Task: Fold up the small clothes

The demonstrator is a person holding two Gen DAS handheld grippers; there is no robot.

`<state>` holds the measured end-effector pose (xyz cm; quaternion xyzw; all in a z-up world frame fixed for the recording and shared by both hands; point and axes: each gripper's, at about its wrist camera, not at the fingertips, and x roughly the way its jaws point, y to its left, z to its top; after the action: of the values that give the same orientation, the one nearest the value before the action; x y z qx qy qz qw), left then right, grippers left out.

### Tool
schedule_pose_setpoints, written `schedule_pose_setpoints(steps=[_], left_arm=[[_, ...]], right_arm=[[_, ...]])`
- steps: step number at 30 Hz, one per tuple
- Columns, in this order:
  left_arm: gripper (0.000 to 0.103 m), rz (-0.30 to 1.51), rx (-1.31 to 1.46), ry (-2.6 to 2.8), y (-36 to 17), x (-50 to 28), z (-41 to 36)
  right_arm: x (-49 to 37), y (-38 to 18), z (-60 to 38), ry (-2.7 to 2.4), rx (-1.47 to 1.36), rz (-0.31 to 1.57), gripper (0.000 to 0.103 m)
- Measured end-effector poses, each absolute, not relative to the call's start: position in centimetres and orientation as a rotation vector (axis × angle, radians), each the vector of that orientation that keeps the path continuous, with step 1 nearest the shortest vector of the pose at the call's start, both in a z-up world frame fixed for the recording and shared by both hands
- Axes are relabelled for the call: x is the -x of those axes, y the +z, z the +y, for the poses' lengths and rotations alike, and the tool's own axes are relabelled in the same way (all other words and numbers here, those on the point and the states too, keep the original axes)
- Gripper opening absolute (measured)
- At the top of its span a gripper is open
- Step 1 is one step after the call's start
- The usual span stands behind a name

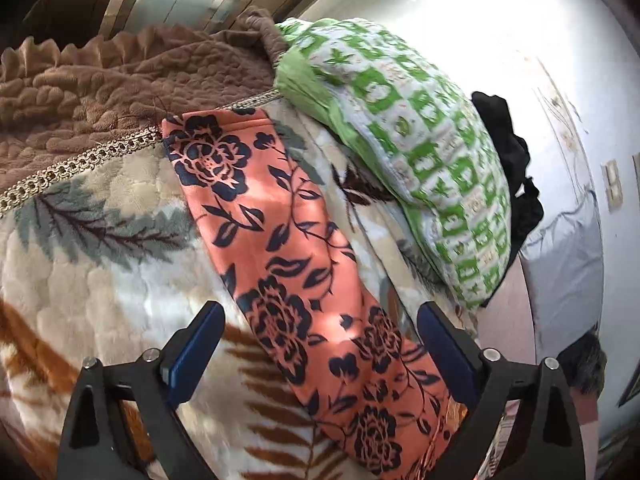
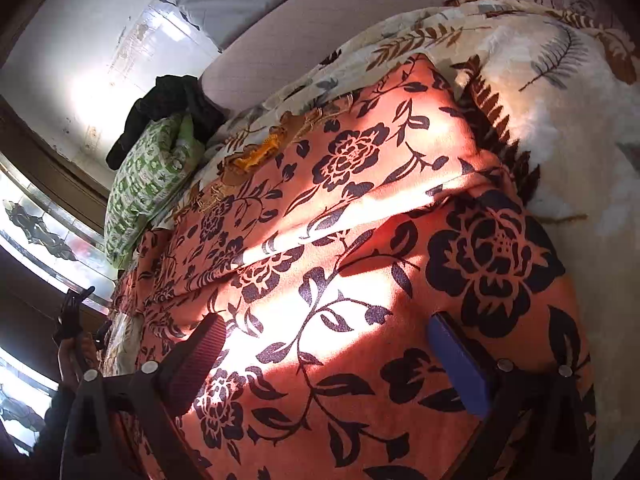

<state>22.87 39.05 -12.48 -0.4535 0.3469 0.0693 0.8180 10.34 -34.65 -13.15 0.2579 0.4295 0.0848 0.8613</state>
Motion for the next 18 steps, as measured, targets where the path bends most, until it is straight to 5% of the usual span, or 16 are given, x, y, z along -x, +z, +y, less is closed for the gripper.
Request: schedule_pose_setpoints(steps=[8, 10, 12, 18], left_arm=[[0.085, 0.72, 1.008, 0.2, -14.6, -26.0, 41.4], [0.072, 0.733, 0.991, 0.245, -14.8, -26.5, 41.5], [0.004, 0.795, 0.962, 0.311, -15.4, -27.3, 42.4], [0.004, 0.769, 0.71, 0.313, -9.6, -27.7, 39.2]], right_arm=[[-9.9, -13.3, -34.7, 0.174, -0.518, 0.897, 0.102], [-9.9, -13.2, -34.4, 0.163, -0.499, 0.895, 0.102], [-9.9, -13.3, -34.2, 0.155, -0.486, 0.895, 0.102], [-9.8, -13.4, -34.5, 0.164, -0.502, 0.879, 0.102]])
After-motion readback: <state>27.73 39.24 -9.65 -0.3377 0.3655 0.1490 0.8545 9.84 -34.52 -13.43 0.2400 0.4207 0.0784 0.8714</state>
